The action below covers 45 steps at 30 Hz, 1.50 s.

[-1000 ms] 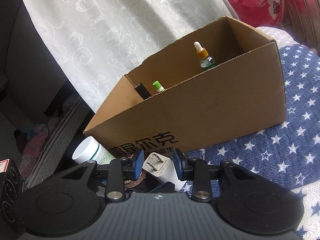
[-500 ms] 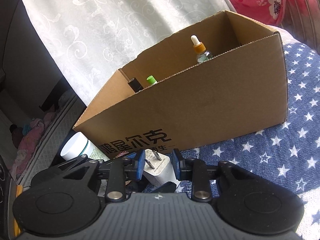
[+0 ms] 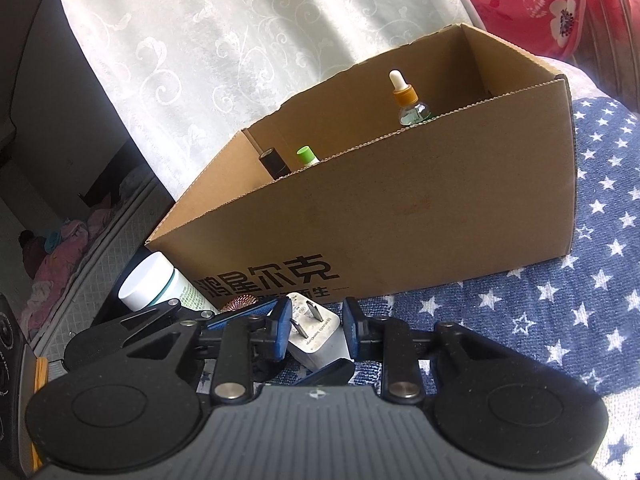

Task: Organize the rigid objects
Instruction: 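Lift the white charger plug with the right tool into the box, then release the charger plug in the box and withdraw the right tool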

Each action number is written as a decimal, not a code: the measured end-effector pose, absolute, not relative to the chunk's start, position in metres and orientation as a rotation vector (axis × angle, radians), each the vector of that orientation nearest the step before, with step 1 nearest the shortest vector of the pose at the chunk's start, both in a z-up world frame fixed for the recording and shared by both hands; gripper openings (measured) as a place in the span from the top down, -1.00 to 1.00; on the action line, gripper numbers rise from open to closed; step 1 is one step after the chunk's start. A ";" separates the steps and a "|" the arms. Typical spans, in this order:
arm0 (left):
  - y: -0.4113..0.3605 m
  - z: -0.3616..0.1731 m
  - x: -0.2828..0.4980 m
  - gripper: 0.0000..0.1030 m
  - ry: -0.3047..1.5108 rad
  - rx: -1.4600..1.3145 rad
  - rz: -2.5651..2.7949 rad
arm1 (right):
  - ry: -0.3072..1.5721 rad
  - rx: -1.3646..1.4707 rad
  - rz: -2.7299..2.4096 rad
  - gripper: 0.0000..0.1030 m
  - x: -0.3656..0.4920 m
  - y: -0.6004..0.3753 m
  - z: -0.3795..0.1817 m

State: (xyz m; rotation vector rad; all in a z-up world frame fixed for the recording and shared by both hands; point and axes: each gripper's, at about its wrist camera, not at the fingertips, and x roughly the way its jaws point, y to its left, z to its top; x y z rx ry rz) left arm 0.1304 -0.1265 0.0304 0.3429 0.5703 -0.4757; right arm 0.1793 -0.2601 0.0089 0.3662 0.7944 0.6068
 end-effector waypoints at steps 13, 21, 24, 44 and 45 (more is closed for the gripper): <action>-0.115 0.045 0.125 0.18 0.562 0.256 -0.473 | 0.771 0.354 0.618 0.41 0.171 -0.259 0.020; -0.114 0.095 0.105 0.18 0.426 0.243 -0.463 | 0.609 0.237 0.646 0.41 0.141 -0.255 0.080; -0.113 0.116 0.108 0.18 0.368 0.219 -0.461 | 0.537 0.190 0.661 0.41 0.141 -0.254 0.108; -0.136 0.084 0.272 0.18 0.736 -0.051 -0.461 | 0.851 0.092 0.683 0.42 0.307 -0.244 0.076; -0.136 0.081 0.272 0.18 0.750 -0.047 -0.456 | 0.864 0.089 0.687 0.42 0.310 -0.242 0.073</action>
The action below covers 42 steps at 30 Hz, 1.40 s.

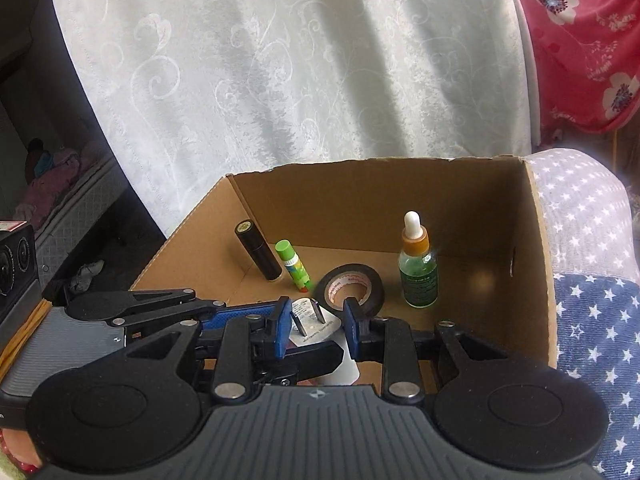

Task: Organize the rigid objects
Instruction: 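Release the charger plug in the box and withdraw the right tool, then grasp the rose-gold lidded jar with the right tool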

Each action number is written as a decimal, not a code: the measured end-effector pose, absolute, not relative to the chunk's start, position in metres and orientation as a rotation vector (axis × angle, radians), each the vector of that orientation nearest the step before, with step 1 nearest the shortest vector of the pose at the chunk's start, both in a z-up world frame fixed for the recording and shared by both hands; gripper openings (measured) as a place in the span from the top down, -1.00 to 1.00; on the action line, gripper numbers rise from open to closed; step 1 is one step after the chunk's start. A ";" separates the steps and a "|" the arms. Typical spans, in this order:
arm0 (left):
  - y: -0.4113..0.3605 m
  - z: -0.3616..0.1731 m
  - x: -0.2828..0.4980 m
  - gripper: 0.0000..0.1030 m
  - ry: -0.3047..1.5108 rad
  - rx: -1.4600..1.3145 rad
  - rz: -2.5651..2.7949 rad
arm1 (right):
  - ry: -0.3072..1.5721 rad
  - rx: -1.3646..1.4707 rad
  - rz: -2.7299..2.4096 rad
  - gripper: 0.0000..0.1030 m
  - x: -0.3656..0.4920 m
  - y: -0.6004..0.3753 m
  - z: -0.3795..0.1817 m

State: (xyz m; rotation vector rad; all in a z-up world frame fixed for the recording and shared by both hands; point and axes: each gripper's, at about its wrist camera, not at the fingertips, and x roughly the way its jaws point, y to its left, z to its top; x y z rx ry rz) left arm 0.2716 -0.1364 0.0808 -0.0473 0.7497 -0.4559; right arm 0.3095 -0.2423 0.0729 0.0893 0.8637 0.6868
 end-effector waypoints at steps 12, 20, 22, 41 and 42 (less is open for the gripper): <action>-0.135 0.068 0.279 0.12 0.818 -0.040 -0.438 | 0.920 0.069 0.691 0.45 0.319 -0.239 0.056; -0.131 0.078 0.268 -0.14 0.782 -0.049 -0.433 | 0.889 0.094 0.701 0.45 0.310 -0.247 0.066; -0.128 0.084 0.262 -0.20 0.760 -0.053 -0.432 | 0.867 0.113 0.703 0.44 0.305 -0.252 0.072; -0.078 0.099 0.117 -0.43 0.656 0.084 -0.520 | 0.682 0.506 0.815 0.42 0.168 -0.295 0.098; -0.078 0.095 0.112 -0.43 0.658 0.099 -0.515 | 0.694 0.513 0.824 0.42 0.164 -0.289 0.093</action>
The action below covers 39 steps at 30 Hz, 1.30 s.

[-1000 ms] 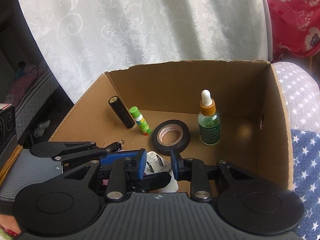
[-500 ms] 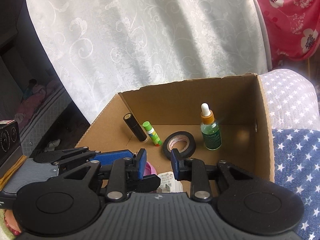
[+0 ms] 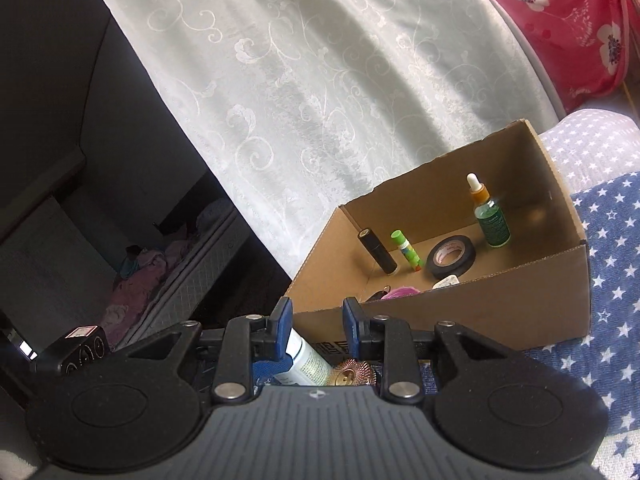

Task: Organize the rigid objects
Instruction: 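Grasp the rose-gold lidded jar with the right tool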

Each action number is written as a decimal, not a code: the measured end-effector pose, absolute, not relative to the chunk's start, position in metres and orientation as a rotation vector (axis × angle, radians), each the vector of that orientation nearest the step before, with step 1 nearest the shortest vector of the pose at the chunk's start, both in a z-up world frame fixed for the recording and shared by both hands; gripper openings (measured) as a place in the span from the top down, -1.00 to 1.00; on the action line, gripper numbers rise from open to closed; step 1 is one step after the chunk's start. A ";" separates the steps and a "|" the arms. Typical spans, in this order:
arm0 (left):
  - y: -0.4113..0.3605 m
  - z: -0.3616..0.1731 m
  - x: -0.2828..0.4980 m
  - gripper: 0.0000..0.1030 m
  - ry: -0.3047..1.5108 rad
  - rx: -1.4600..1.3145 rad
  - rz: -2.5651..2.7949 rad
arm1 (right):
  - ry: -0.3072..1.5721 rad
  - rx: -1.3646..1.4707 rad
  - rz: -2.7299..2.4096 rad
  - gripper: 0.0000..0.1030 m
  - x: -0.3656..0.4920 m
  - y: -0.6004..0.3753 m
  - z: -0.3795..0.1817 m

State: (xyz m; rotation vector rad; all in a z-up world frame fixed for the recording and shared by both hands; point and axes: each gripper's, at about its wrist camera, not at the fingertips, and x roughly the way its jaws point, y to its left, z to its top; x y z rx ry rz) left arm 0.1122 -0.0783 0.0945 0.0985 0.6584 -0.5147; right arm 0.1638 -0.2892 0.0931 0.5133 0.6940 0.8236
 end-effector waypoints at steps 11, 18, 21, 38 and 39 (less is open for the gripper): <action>-0.087 0.039 0.115 -0.41 0.688 0.199 -0.406 | 0.861 0.384 0.727 0.42 0.179 -0.228 0.034; -0.086 0.020 0.133 -0.37 0.728 0.185 -0.357 | 0.920 0.392 0.722 0.42 0.198 -0.217 0.013; -0.085 0.017 0.132 -0.37 0.735 0.172 -0.355 | 0.937 0.397 0.724 0.42 0.205 -0.214 0.006; -0.093 0.020 0.137 -0.39 0.736 0.145 -0.376 | 0.942 0.426 0.732 0.41 0.206 -0.225 0.002; -0.094 0.020 0.138 -0.38 0.736 0.140 -0.383 | 0.940 0.425 0.727 0.41 0.205 -0.227 0.002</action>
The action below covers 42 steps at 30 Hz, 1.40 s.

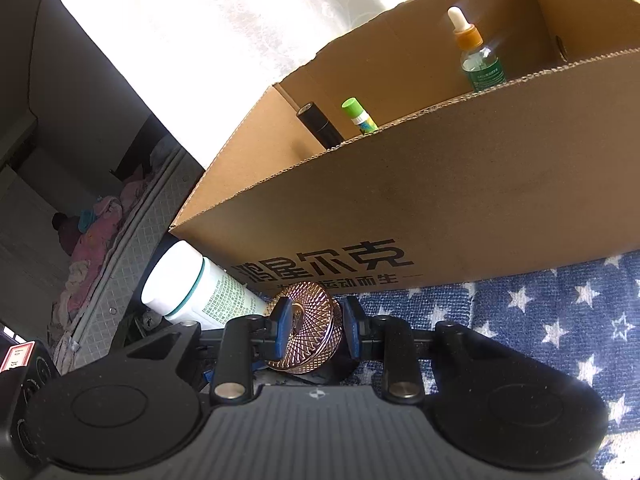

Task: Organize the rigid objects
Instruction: 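Grasp the rose-gold lidded jar with the right tool, then lift the rose-gold jar with the right tool and carry it into the box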

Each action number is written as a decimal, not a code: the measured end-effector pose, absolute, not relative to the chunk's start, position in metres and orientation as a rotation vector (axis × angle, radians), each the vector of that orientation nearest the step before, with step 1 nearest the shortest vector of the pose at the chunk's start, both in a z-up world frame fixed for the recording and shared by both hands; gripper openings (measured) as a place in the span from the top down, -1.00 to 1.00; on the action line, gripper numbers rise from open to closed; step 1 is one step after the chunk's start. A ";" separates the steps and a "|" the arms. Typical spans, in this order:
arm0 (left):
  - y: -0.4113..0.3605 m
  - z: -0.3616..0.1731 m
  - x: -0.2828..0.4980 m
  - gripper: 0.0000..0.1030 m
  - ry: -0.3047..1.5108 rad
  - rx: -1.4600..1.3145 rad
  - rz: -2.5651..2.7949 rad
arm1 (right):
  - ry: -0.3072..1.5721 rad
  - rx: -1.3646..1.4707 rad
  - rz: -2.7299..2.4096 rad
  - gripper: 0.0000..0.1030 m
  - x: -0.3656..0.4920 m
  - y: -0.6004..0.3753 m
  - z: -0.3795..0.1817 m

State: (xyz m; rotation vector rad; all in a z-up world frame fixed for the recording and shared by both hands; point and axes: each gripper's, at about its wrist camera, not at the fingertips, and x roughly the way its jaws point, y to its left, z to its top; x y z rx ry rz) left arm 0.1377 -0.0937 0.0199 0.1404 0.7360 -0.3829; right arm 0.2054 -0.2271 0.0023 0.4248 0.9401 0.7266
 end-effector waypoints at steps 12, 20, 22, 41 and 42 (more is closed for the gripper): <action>-0.108 0.026 0.142 0.05 0.742 0.108 -0.415 | 0.917 0.439 0.654 0.40 0.196 -0.255 0.006; -0.116 0.024 0.143 0.04 0.737 0.133 -0.416 | 0.912 0.457 0.639 0.40 0.196 -0.265 0.002; -0.117 0.024 0.145 0.03 0.738 0.140 -0.413 | 0.911 0.463 0.639 0.40 0.196 -0.265 0.001; -0.125 0.034 0.128 0.04 0.745 0.130 -0.471 | 0.893 0.494 0.602 0.27 0.171 -0.280 0.008; -0.127 0.032 0.127 0.04 0.745 0.136 -0.478 | 0.893 0.492 0.595 0.27 0.169 -0.281 0.008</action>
